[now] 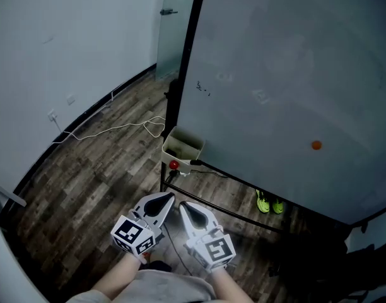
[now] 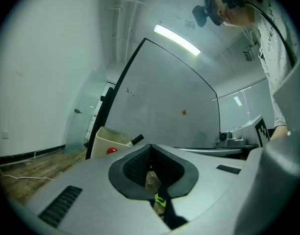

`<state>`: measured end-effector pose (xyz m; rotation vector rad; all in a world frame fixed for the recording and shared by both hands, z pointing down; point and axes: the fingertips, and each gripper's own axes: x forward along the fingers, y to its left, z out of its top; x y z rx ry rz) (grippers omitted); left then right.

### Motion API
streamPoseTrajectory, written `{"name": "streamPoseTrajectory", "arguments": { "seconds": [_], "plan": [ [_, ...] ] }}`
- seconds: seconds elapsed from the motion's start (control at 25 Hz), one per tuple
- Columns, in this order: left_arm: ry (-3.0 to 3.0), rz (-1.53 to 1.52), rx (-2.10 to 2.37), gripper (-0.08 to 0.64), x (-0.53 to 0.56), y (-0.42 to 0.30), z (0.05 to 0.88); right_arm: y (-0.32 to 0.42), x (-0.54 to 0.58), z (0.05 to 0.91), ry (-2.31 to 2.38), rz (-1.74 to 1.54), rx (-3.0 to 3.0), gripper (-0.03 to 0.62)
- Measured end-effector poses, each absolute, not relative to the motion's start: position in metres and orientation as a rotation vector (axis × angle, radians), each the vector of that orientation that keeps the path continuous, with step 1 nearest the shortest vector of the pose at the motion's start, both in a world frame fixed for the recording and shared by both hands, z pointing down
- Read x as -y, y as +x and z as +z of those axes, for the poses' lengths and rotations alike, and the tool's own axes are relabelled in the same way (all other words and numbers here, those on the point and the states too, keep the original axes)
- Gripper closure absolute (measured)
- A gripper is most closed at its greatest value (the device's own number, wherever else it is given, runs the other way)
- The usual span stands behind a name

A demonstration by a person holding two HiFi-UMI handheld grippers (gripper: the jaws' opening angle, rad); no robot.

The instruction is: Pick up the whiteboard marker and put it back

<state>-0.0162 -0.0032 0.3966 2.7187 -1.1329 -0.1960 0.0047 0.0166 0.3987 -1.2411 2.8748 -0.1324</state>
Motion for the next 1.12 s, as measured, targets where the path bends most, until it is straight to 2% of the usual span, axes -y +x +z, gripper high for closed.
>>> {"name": "streamPoseTrajectory", "arguments": {
  "seconds": [0.76, 1.12],
  "plan": [
    [2.700, -0.206, 1.032, 0.545, 0.035, -0.036, 0.415, -0.019, 0.020, 0.415, -1.347, -0.130, -2.887, 0.572],
    [2.685, -0.205, 1.036, 0.545, 0.056, -0.037, 0.421, -0.007, 0.044, 0.418, -1.419, -0.164, -2.875, 0.572]
  ]
}}
